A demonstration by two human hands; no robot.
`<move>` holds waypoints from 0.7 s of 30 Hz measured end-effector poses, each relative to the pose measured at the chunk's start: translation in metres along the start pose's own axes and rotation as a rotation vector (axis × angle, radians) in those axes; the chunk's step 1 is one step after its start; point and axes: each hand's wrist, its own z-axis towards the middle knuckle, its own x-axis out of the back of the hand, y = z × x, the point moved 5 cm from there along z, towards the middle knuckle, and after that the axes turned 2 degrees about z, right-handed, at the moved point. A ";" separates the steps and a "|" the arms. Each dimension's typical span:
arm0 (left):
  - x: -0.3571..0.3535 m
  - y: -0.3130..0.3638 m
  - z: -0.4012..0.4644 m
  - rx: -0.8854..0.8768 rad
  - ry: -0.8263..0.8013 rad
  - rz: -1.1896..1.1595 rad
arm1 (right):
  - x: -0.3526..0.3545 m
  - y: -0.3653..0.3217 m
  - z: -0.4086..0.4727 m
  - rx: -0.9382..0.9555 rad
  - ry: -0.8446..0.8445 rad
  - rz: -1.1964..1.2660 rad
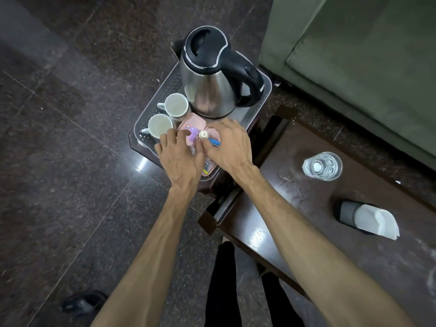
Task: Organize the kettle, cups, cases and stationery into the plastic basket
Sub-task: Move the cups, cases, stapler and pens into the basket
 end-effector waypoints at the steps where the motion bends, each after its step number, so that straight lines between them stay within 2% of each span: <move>1: 0.003 0.005 -0.005 -0.008 0.001 -0.021 | 0.005 0.003 -0.006 -0.009 0.022 0.017; 7: 0.009 0.051 -0.050 -0.075 -0.126 -0.123 | 0.028 0.039 -0.061 -0.135 0.108 0.070; 14: -0.008 0.138 -0.131 -0.361 -0.371 -0.192 | 0.076 0.130 -0.157 -0.432 0.165 0.051; 18: -0.026 0.192 -0.169 -0.495 -0.493 -0.183 | 0.115 0.180 -0.205 -0.529 0.319 -0.019; 21: -0.042 0.228 -0.182 -0.511 -0.547 -0.164 | 0.146 0.214 -0.237 -0.544 0.462 -0.127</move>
